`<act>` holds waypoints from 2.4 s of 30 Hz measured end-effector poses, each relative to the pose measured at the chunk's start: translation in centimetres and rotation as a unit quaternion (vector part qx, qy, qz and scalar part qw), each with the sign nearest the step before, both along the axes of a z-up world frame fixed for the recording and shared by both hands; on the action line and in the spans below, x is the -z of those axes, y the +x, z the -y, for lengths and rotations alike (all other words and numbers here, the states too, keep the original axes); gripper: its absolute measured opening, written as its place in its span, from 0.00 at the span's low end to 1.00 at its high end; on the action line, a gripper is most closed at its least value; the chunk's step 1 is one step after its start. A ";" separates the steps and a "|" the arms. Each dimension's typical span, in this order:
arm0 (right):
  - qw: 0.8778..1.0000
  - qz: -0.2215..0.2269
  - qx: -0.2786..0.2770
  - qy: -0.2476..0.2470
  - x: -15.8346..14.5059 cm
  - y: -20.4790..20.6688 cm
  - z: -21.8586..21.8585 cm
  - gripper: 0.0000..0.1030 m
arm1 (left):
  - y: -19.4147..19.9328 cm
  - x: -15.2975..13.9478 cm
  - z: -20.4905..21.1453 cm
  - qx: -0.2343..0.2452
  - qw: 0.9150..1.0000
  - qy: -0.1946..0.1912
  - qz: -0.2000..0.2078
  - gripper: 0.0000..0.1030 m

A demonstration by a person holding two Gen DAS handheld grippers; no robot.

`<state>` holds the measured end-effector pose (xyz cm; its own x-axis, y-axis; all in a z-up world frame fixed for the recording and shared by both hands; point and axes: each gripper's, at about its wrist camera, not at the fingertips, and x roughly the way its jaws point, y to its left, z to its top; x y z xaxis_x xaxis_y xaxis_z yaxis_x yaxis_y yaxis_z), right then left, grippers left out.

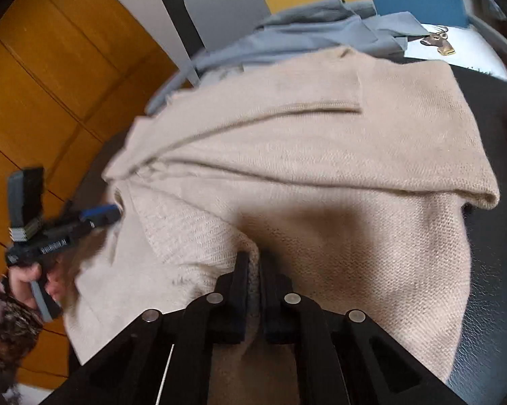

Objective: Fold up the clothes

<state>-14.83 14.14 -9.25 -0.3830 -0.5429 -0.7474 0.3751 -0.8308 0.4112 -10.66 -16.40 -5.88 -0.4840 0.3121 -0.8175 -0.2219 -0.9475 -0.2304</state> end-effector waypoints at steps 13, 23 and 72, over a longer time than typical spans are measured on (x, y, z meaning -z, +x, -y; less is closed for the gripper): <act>0.950 -0.195 -0.157 0.189 -3.7 11.9 5.7 0.24 | 6.8 0.1 -2.4 0.098 0.985 -0.121 -0.080 0.21; 0.972 -0.142 -0.093 0.159 -1.1 7.7 4.2 0.24 | 5.9 1.3 -4.0 0.111 0.978 -0.154 -0.084 0.26; 0.991 -0.102 -0.063 0.058 -4.7 12.4 0.0 0.04 | 10.8 -4.1 0.6 0.061 0.988 -0.049 -0.135 0.05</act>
